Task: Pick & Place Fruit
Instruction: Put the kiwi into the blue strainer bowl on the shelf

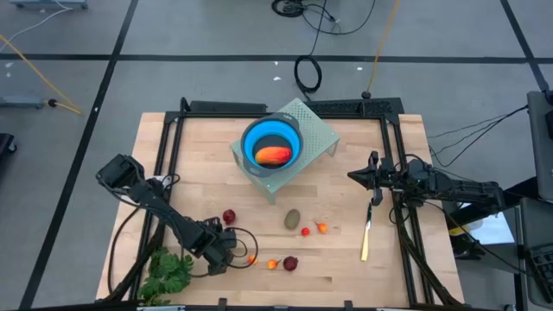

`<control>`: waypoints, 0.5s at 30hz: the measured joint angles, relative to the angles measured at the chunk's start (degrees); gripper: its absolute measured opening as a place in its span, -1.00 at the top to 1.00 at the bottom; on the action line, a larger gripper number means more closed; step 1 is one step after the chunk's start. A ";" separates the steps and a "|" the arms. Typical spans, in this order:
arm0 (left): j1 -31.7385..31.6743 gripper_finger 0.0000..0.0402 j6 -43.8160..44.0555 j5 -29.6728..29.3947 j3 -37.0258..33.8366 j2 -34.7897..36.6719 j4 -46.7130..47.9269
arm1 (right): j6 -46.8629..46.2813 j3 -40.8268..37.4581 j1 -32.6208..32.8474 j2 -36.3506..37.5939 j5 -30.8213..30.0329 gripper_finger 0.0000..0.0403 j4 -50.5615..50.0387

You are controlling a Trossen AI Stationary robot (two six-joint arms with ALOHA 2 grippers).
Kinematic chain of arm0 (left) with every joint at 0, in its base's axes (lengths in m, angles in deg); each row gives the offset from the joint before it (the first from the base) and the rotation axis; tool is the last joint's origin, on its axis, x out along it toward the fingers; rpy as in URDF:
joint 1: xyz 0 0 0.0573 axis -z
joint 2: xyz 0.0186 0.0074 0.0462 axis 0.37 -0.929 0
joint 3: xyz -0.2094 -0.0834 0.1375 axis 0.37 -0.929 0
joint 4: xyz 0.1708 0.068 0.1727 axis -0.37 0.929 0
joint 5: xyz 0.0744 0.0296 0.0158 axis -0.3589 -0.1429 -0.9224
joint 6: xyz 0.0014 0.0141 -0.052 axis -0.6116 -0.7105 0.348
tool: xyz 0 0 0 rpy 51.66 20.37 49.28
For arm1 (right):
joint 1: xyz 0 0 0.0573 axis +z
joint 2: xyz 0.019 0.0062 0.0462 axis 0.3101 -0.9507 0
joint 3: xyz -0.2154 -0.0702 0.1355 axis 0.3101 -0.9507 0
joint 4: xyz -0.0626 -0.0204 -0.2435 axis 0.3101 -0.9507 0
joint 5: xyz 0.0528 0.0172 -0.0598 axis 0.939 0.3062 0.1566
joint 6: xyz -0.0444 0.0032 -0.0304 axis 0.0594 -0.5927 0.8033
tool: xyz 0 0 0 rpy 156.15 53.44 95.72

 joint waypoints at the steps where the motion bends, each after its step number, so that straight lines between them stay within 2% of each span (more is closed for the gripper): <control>1: -0.08 -0.72 0.16 -0.02 0.00 0.00 0.06 | 0.00 0.00 -0.01 0.00 0.01 1.00 -0.01; 10: -0.11 -0.05 0.51 0.48 0.07 0.11 -0.03 | 0.00 0.00 0.00 0.00 -0.01 1.00 -0.01; 15: -0.15 0.00 0.49 0.50 0.46 0.53 0.47 | -0.01 0.00 0.00 0.00 0.00 1.00 0.01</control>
